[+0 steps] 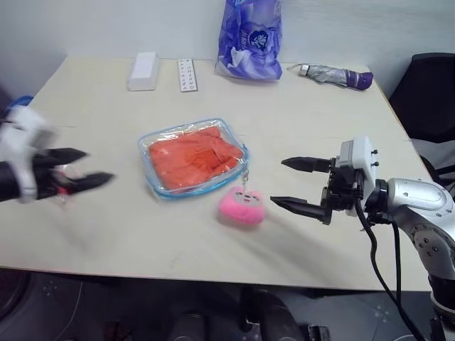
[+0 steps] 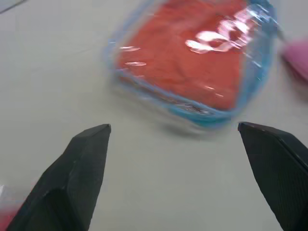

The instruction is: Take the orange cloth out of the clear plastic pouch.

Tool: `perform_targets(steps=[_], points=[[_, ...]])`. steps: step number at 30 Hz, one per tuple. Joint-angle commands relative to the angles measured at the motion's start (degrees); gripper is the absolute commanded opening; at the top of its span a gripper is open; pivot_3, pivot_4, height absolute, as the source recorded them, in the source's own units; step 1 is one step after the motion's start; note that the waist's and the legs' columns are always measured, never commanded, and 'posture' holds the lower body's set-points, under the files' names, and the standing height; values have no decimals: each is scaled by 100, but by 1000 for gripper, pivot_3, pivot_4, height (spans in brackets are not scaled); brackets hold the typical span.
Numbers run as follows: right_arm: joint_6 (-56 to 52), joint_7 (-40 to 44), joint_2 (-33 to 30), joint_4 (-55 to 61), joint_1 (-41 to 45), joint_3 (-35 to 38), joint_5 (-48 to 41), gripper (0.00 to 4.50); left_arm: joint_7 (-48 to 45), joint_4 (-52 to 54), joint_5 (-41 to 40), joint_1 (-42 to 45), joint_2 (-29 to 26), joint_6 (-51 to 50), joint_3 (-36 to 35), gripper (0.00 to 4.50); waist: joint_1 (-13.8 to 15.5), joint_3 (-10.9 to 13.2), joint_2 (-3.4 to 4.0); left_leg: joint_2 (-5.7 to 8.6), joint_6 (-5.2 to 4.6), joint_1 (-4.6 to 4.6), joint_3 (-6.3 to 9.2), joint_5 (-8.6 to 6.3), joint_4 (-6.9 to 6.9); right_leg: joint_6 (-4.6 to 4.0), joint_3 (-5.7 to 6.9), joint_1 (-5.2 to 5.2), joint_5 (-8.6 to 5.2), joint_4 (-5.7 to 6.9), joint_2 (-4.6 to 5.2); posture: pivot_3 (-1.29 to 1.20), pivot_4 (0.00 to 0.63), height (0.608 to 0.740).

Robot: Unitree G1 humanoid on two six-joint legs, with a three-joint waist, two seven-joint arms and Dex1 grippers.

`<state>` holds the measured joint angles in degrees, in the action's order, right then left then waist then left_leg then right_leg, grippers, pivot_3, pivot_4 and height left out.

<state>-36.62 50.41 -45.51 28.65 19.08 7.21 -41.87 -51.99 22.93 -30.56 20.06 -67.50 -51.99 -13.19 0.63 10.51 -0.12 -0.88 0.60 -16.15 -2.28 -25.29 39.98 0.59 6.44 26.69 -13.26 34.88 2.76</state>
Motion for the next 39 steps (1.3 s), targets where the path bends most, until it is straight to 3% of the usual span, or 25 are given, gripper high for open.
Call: perform_targets(steps=[1, 6, 15, 18, 30, 35, 39], points=[[-39, -125, -89, 332, -96, 222, -70, 4500, -15, -112, 762, 716, 297, 731, 1279, 4461, 0, 2, 1, 1, -1, -3, -3, 1, -1, 0, -1, -1, 0, 2, -4, 0, 150, 740], [-136, -455, -59, 635, -443, 492, -155, 4500, -284, -793, 1666, 1329, 725, 1473, 2506, 4461, -74, 4, -2, -6, -2, -14, -25, 1, -3, -1, -13, 0, 0, 23, -25, 0, 150, 740], [-222, -908, -37, 1104, -975, 792, -309, 4500, -356, -1890, 2802, 1732, 1220, 2456, 3103, 4461, -38, 4, -3, -7, -18, -14, -26, -3, -2, 2, -17, 0, 1, 23, -24, 0, 150, 740], [-227, -948, -76, 1153, -1035, 855, -374, 4500, -351, -2132, 2935, 1849, 1428, 2519, 3091, 3877, -15, 4, -4, -7, -23, -15, -26, -4, -1, 4, -16, -1, 2, 23, -23, 0, 150, 740], [-215, -944, -169, 1163, -1008, 875, -401, 4500, -925, -2226, 3052, 1658, 1539, 3162, 3053, 65, 17, 4, -4, -6, -29, -13, -27, -5, 0, 5, -17, -2, 3, 24, -23, 0, 150, 740], [-186, -811, -270, 1108, -1049, 932, -419, 4500, -1386, -2721, 3207, 1681, 1488, 5113, 3114, 22, 53, 4, -4, -7, -29, -11, -27, -5, 0, 5, -17, -2, 3, 23, -22, 0, 150, 740], [-170, -677, -337, 1094, -1115, 960, -422, 4500, -1468, -3953, 3670, 2213, 1612, 7131, 3283, 22, 83, 4, -4, -5, -32, -8, -26, -6, 4, 7, -13, -2, 4, 21, -21, 0, 150, 740]])
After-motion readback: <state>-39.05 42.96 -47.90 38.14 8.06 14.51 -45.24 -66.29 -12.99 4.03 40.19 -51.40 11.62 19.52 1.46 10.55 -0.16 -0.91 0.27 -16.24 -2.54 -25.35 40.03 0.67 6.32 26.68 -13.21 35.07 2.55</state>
